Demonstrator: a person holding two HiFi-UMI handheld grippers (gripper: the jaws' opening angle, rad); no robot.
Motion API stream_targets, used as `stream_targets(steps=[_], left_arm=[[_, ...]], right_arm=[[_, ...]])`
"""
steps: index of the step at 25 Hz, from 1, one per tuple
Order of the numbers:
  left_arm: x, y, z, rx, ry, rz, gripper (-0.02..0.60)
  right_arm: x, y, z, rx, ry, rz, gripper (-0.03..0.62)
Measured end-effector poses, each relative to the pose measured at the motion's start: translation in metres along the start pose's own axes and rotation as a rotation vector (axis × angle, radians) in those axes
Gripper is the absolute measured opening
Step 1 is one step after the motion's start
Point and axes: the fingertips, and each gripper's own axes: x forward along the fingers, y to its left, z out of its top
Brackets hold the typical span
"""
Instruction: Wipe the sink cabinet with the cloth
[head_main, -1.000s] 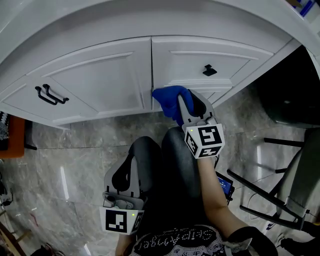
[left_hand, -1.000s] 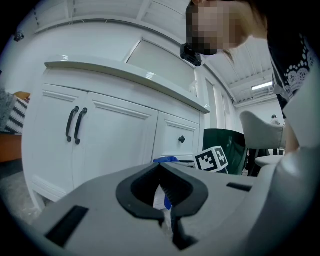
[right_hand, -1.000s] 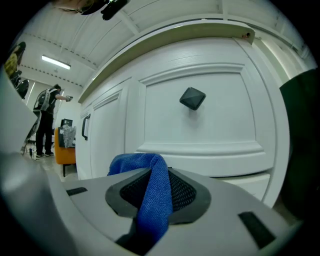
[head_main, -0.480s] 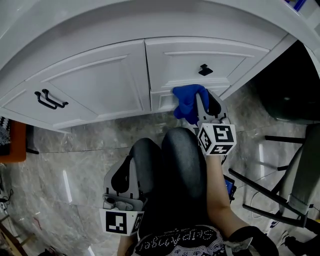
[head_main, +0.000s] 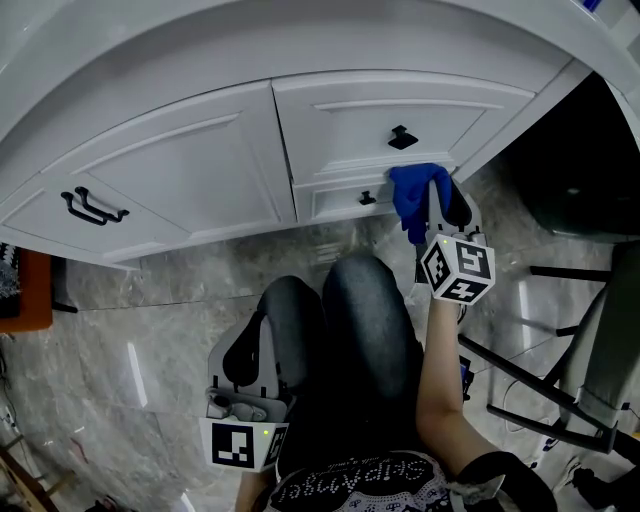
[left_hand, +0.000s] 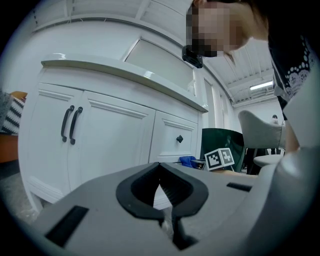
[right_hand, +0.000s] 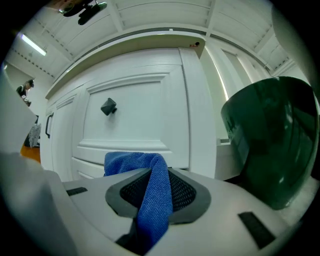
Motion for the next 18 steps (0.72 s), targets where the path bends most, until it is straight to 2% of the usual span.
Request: stream_targets(steps=[6, 13, 18], left_arm=[[0.002, -0.002, -0.002, 0.002, 0.000, -0.007, 0.003], [0.000, -0.004, 0.003, -0.012, -0.027, -0.022, 0.003], [-0.006, -0.001, -0.004, -0.004, -0.001, -0.007, 0.003]], right_arm=[[-0.002, -0.043, -0.005, 0.054, 0.000, -0.122, 0.106], [-0.001, -0.049, -0.005, 0.051, 0.004, -0.162, 0.106], [-0.008, -0.040, 0.000, 0.046, 0.003, -0.165, 0.106]])
